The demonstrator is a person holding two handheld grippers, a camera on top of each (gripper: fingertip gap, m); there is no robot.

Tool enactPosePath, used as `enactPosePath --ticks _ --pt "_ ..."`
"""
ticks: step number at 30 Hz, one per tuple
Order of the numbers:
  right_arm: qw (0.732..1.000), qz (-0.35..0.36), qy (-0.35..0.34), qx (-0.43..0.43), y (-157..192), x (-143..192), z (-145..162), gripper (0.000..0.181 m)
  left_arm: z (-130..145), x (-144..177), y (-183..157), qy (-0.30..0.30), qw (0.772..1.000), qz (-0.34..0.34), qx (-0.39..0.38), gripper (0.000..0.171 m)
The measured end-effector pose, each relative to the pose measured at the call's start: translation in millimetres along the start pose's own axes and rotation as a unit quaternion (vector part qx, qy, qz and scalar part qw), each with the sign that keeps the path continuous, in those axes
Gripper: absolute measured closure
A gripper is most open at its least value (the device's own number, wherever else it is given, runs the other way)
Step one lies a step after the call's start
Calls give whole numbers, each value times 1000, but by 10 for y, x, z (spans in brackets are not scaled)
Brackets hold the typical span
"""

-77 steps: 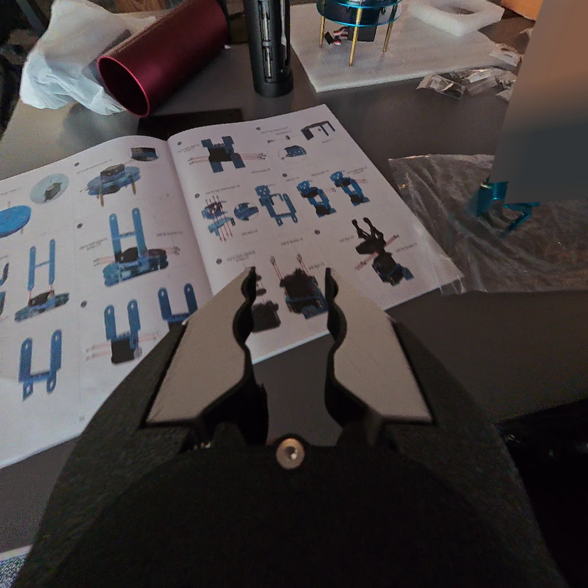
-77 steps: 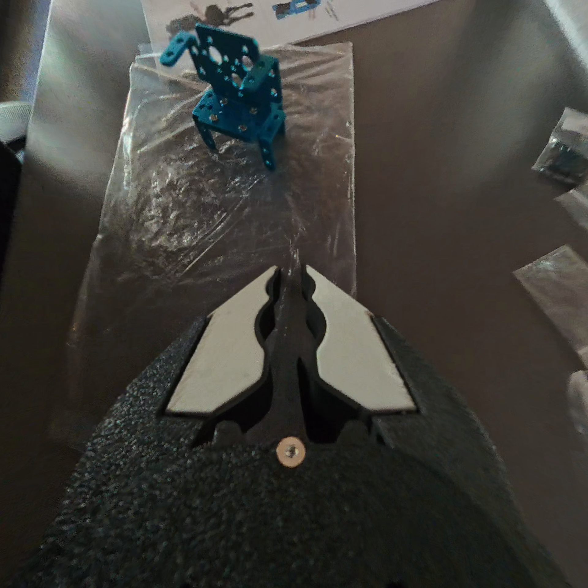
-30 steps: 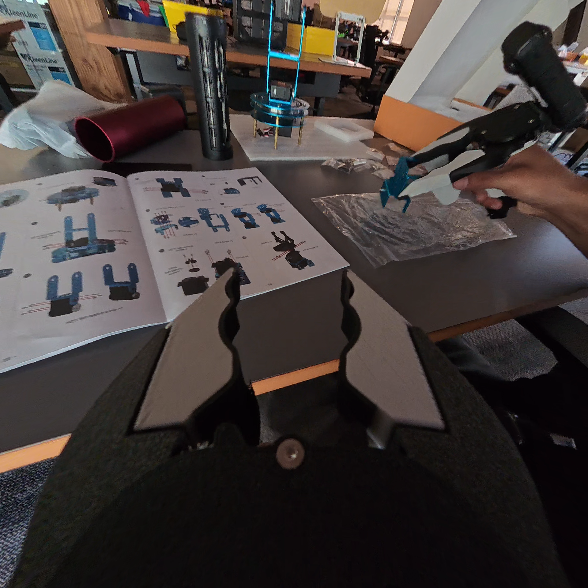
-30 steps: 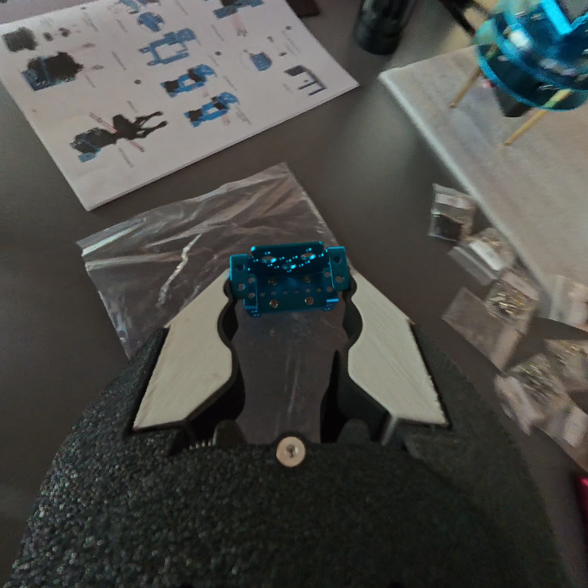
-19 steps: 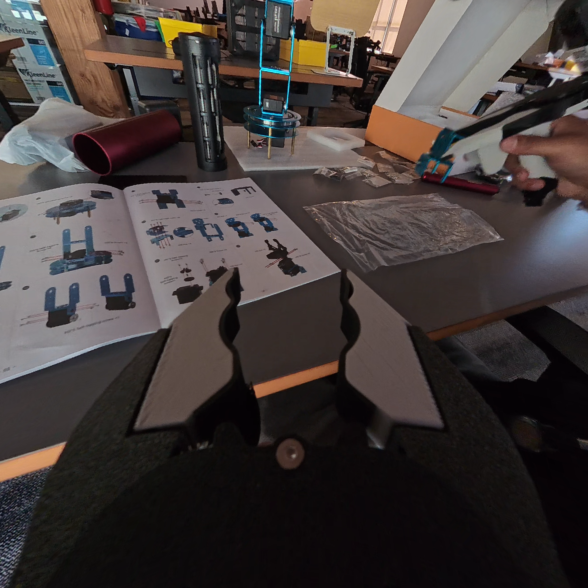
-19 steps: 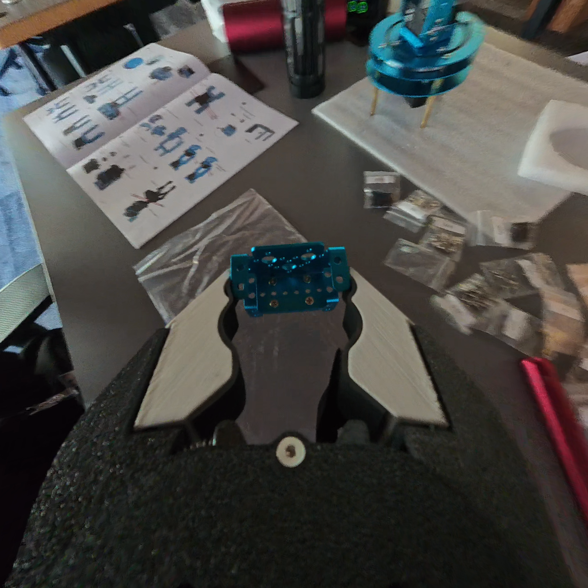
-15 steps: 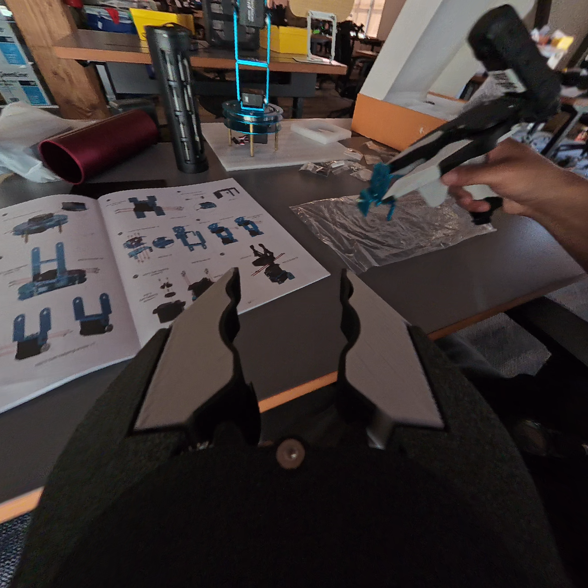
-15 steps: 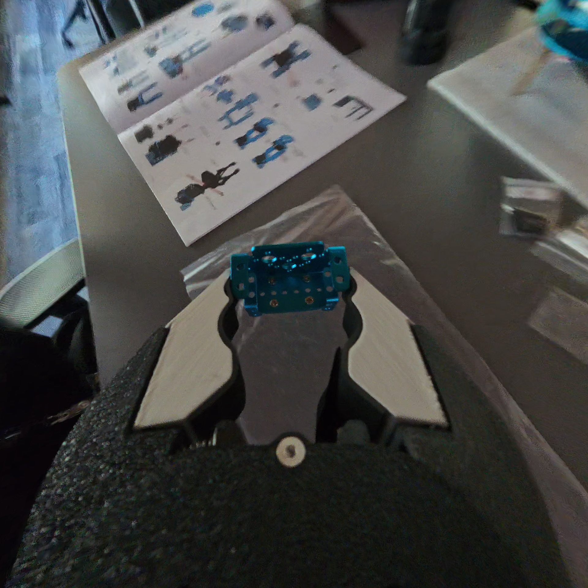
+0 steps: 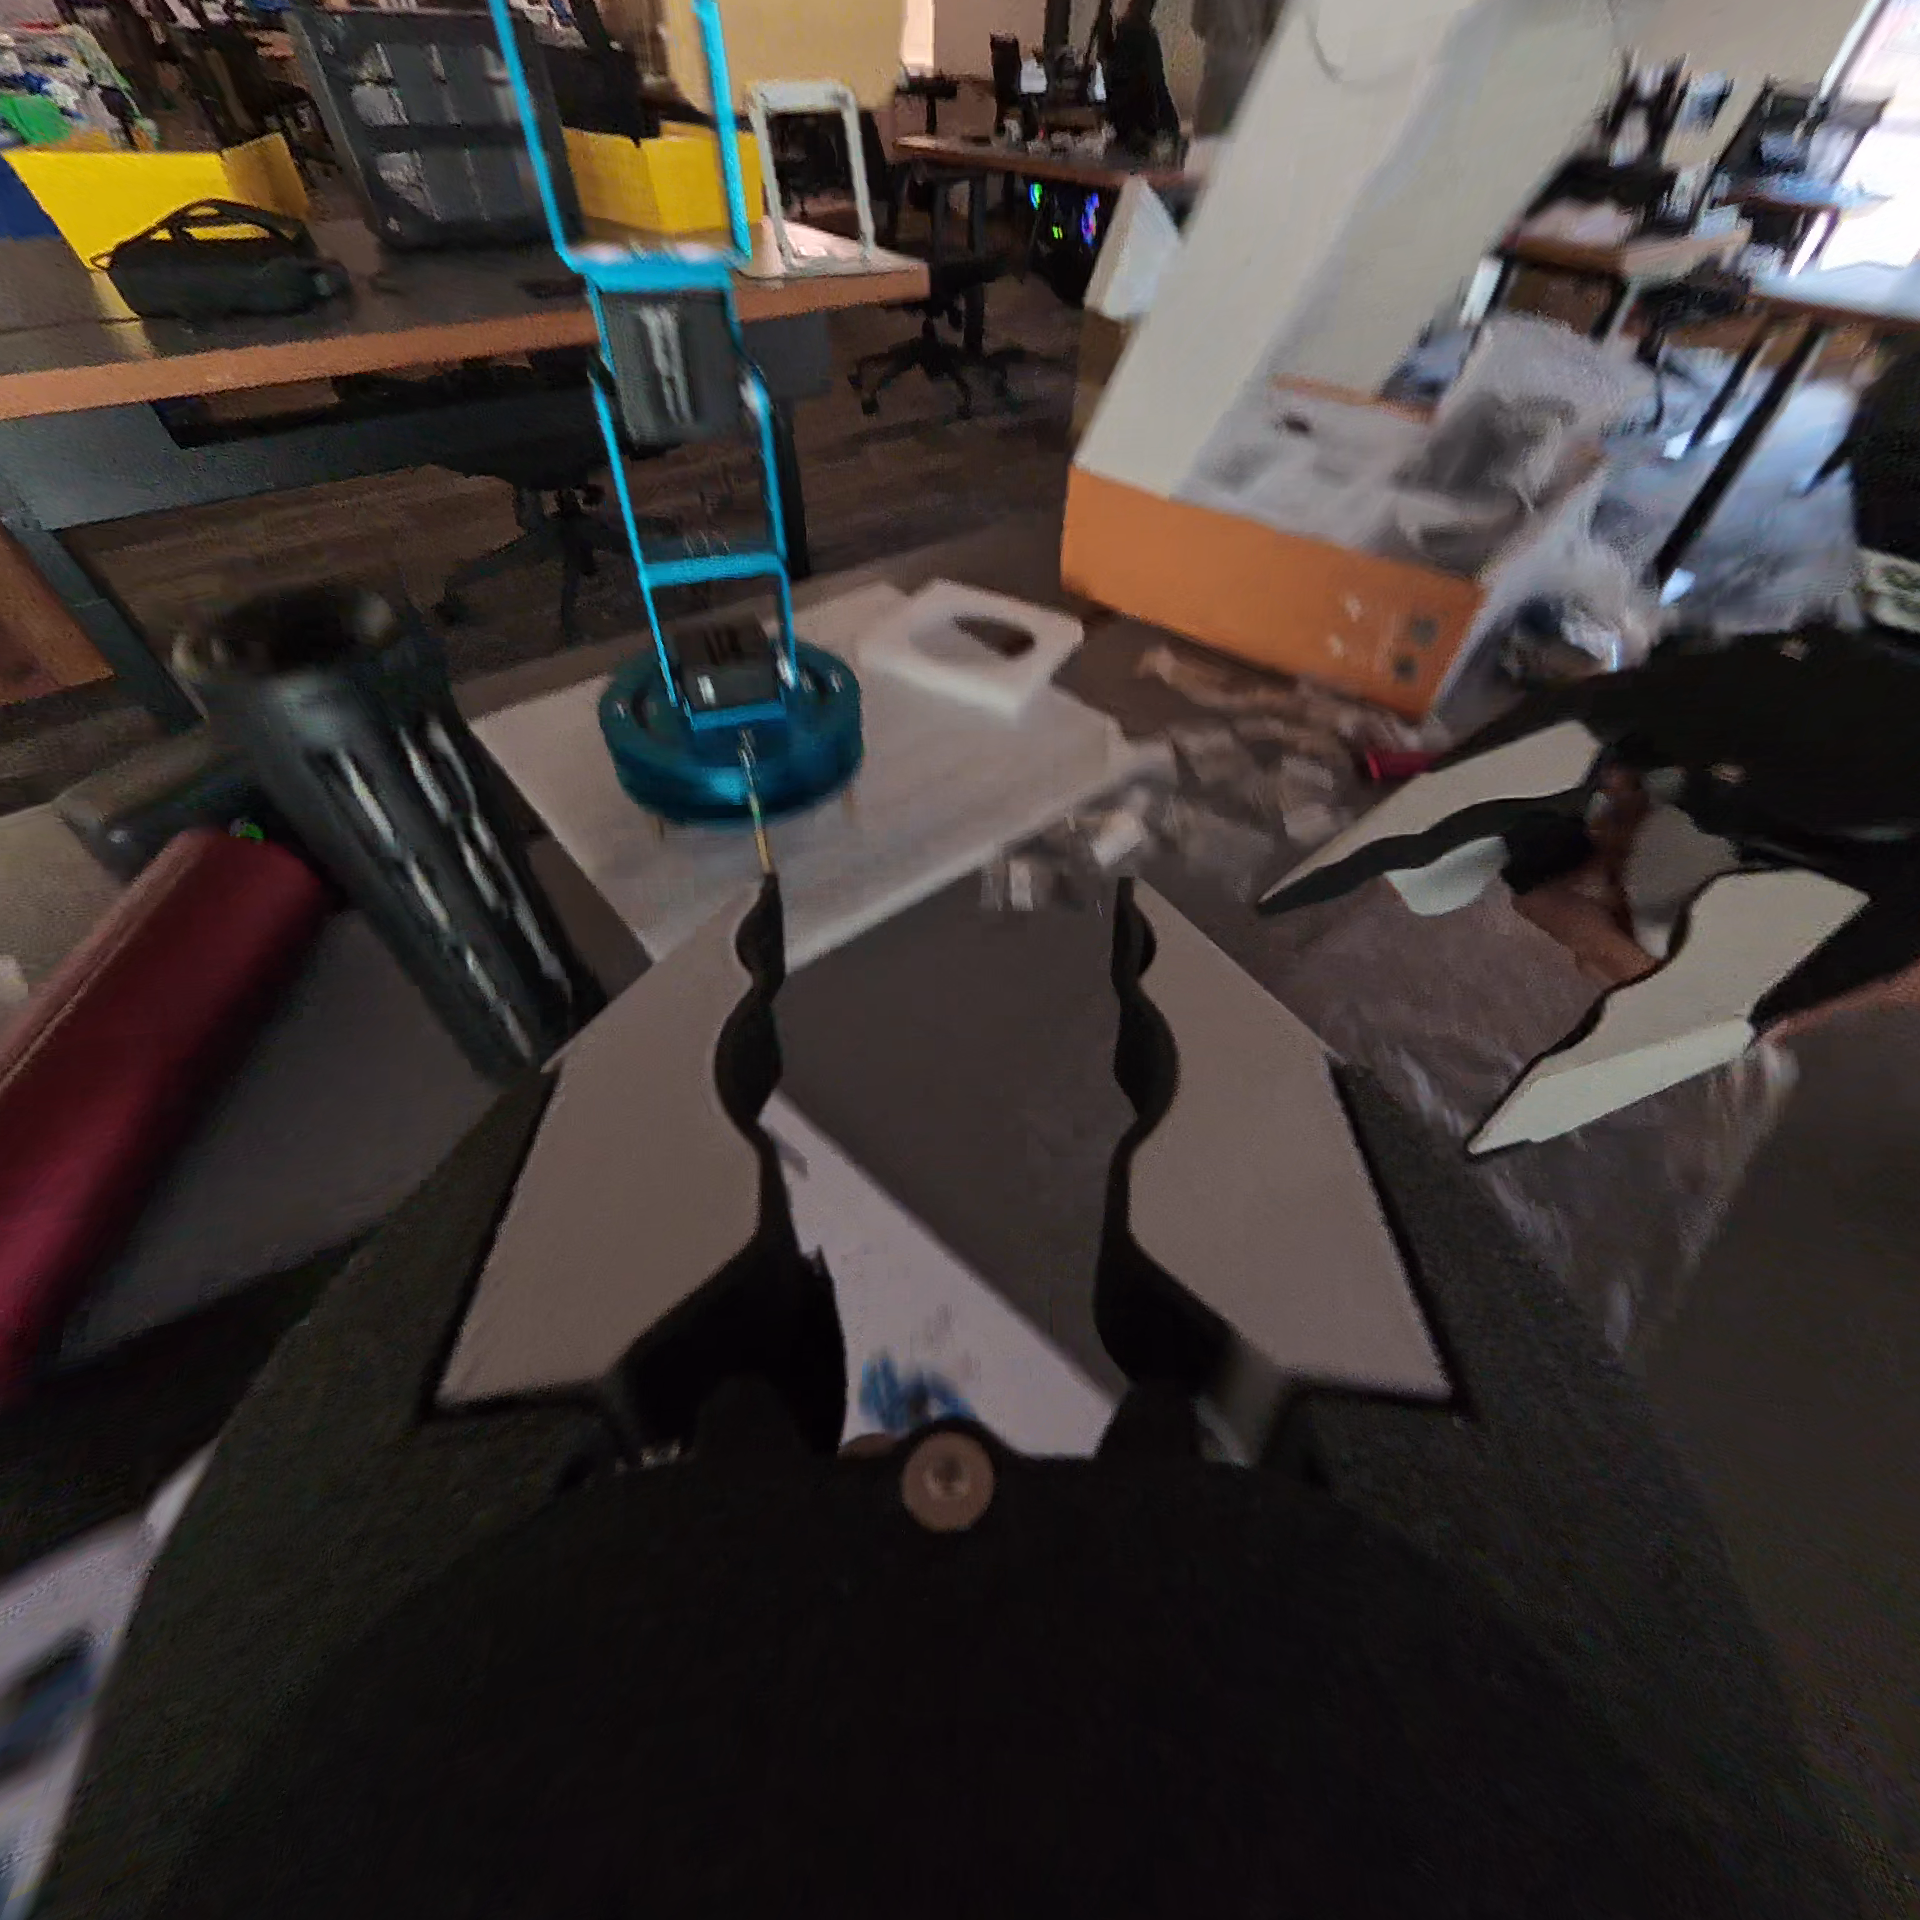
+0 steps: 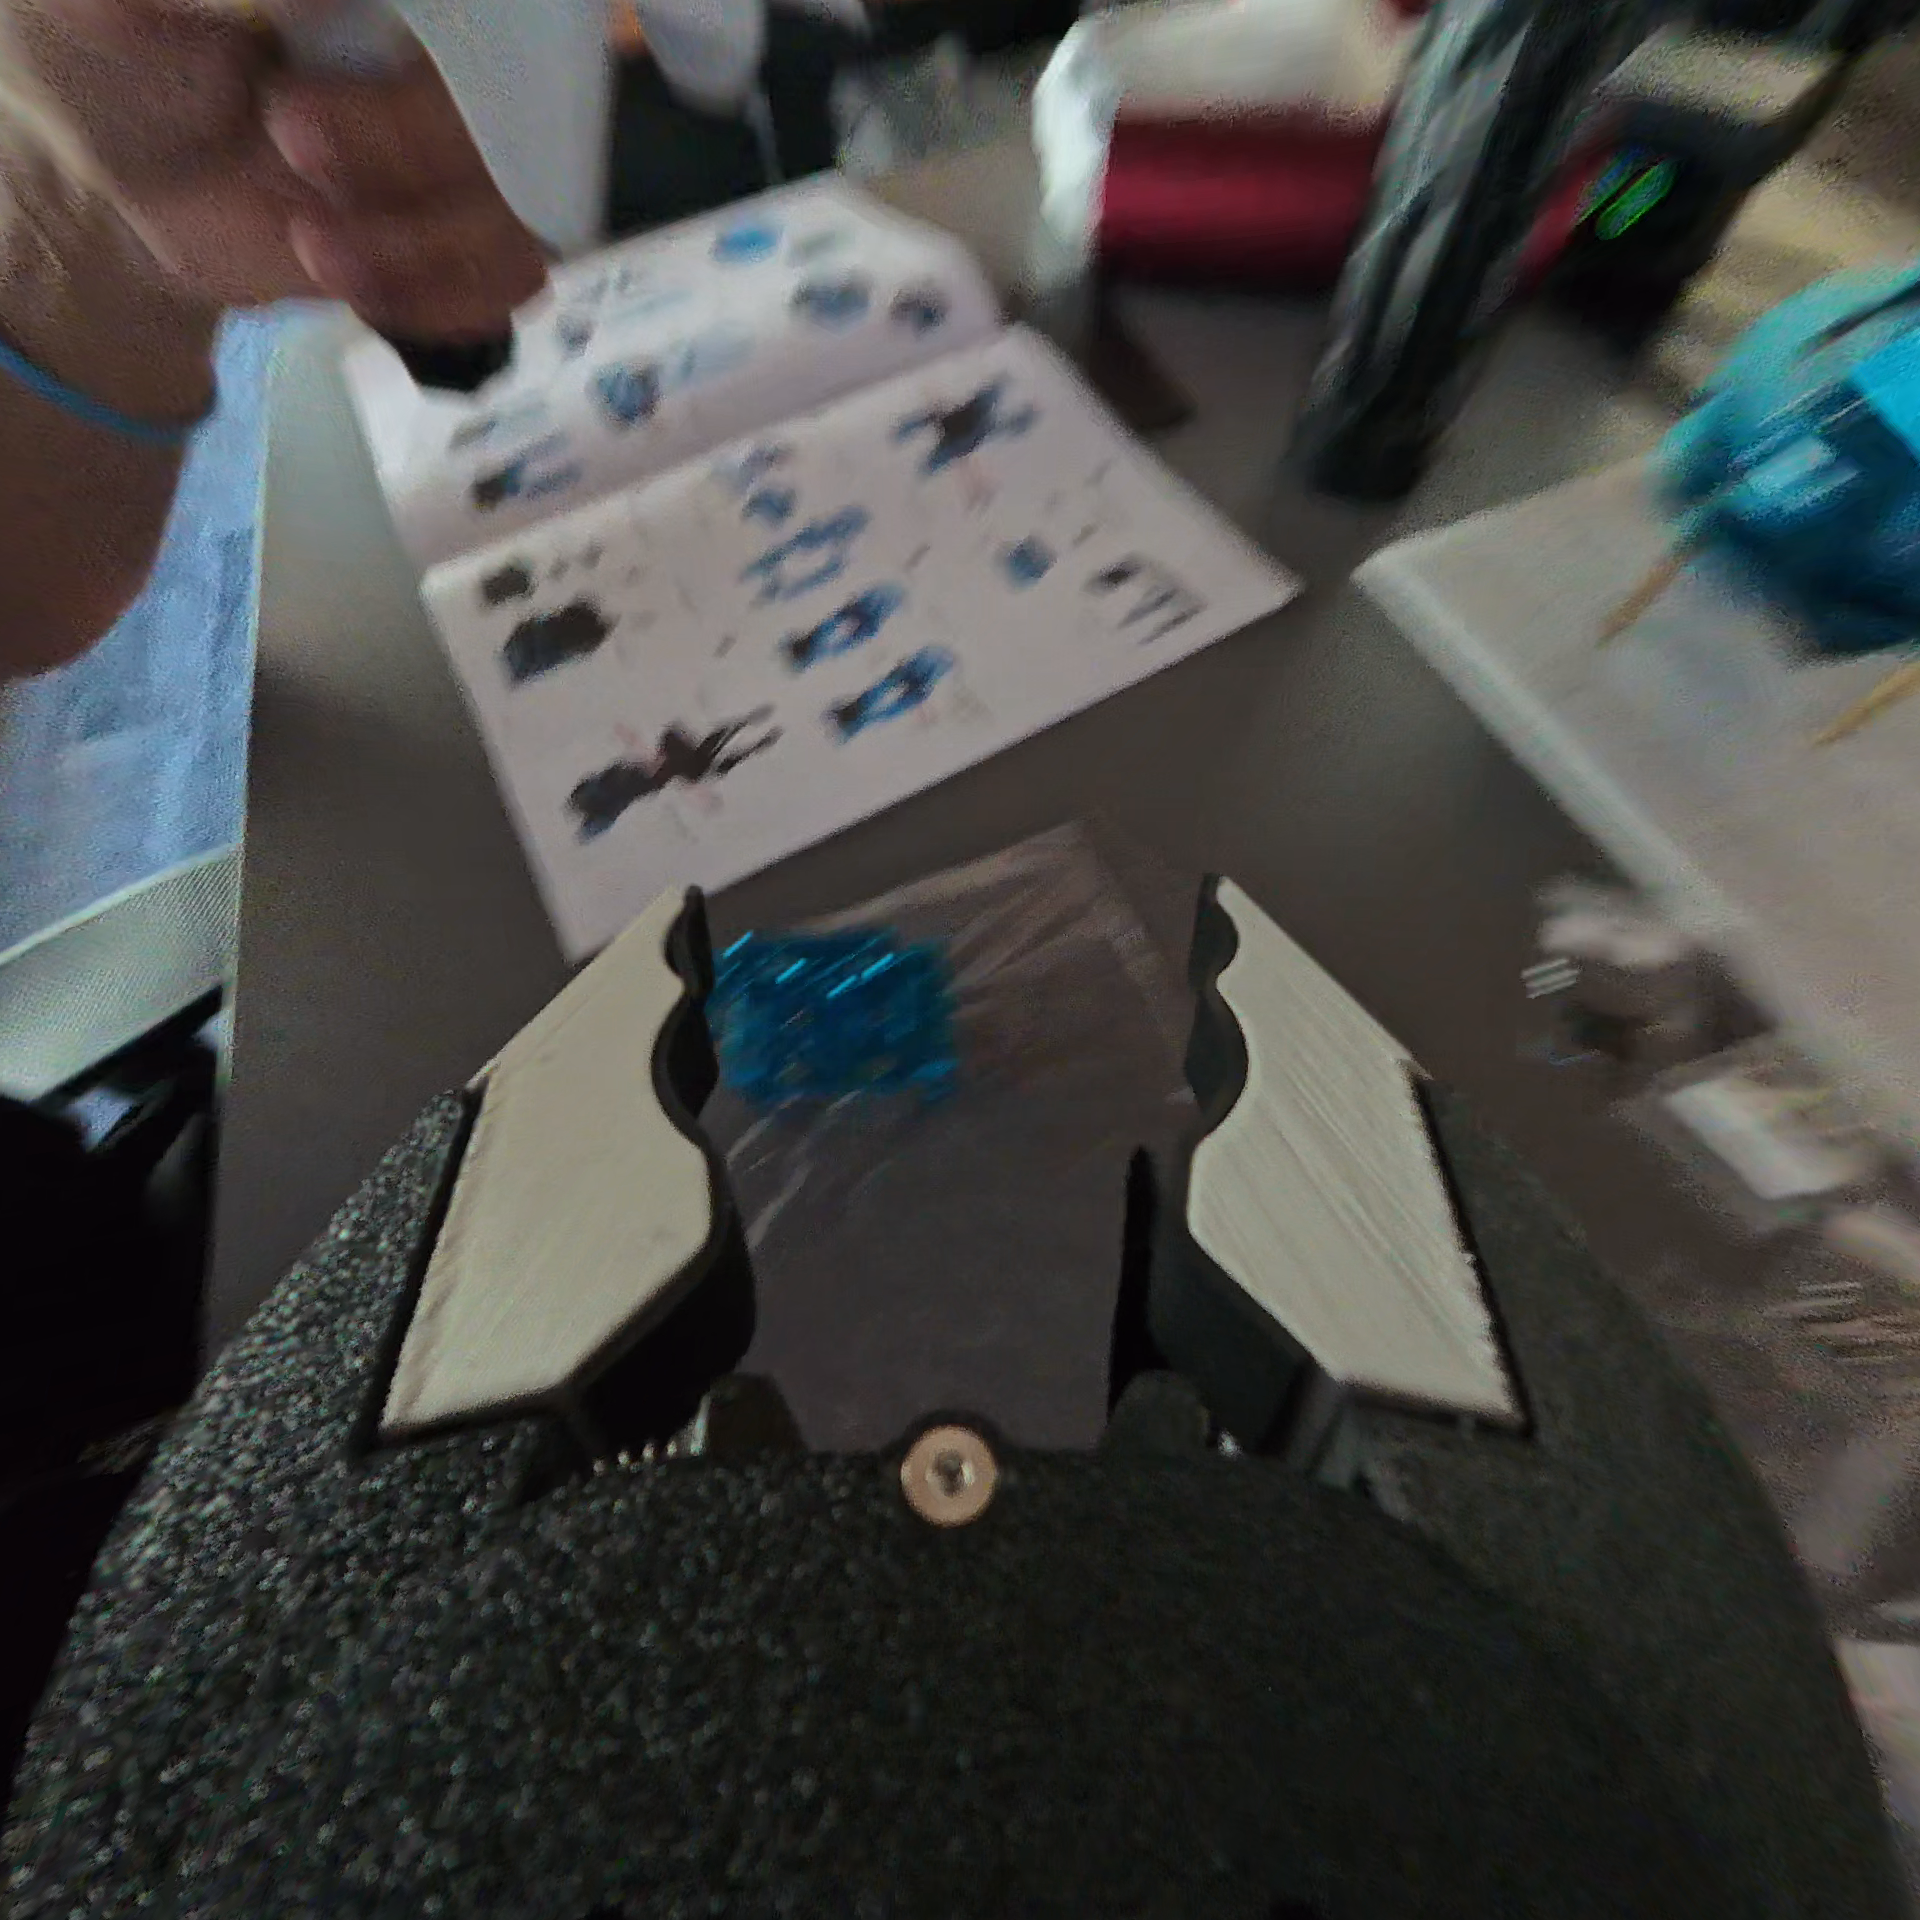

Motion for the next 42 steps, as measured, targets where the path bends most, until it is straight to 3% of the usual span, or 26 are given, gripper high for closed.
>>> enactPosePath --ticks 3,7,10,14,16,18,24,29,36,42 --pt "995 59 -81 3 -776 118 -544 108 -354 -728 380 3 999 -22 36 111" --pt "982 141 -126 1 -1841 -200 -961 119 -611 -1553 794 48 994 -81 52 119" --pt "984 102 -144 -30 -2266 -519 -1032 127 -714 -1855 922 53 991 -106 60 125" --pt "984 48 -167 -23 -2417 -729 -1039 144 -694 -2120 989 60 989 -126 41 139" --pt "982 55 -181 -3 -2430 -765 -1043 154 -644 -2234 993 63 990 -127 25 149" --pt "981 59 -184 15 -2440 -783 -1051 156 -603 -2316 1018 59 986 -159 -1 170" --pt "983 67 -171 4 -2478 -744 -1137 157 -656 -2355 1060 32 988 -152 7 171" --pt "979 81 -184 13 -2305 -465 -1367 157 -958 -2150 911 1 991 -132 7 171" --pt "973 126 -190 43 -1532 365 -1527 157 -1338 -1571 128 -41 994 -94 -45 171" --pt "969 182 -166 24 -690 993 -1126 157 -1170 -1189 -750 -37 997 -40 -59 171"
Point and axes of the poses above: each gripper's, where its closed fingertips meet, x back along the fingers, z out of its underside, y = z × x across the jaws, the point moved 10 cm from there along x, back along the fingers, and after that the axes turned 1 degree about y, right-handed, at the moved point
